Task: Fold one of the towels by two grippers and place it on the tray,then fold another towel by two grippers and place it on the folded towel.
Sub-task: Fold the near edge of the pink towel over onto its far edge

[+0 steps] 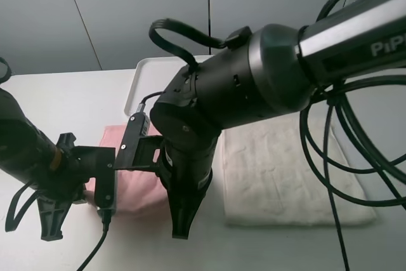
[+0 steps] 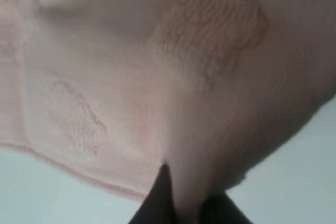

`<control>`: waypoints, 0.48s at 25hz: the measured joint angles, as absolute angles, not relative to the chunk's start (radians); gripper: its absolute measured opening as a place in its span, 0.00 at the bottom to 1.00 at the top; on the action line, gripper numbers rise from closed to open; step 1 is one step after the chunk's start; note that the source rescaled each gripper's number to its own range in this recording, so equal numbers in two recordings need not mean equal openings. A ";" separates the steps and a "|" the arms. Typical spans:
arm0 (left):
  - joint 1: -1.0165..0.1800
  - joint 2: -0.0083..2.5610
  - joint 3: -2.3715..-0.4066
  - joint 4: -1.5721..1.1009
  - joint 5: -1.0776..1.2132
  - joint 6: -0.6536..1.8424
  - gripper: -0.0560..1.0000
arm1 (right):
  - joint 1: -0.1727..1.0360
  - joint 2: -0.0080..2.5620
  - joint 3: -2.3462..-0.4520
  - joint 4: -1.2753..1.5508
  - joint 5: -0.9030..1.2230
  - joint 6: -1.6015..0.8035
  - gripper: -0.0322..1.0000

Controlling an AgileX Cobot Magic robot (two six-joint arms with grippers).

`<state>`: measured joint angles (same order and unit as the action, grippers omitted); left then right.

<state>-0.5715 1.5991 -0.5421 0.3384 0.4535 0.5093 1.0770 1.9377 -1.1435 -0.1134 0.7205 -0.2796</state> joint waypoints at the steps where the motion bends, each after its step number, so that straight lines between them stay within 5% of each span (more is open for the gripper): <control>1: -0.567 1.580 -0.542 0.338 0.452 0.505 0.06 | 1.072 1.930 -1.144 -0.118 0.727 -0.270 0.05; 12: -0.377 1.399 -0.540 0.225 0.282 0.403 0.06 | 0.953 1.887 -1.144 -0.119 0.722 -0.099 0.04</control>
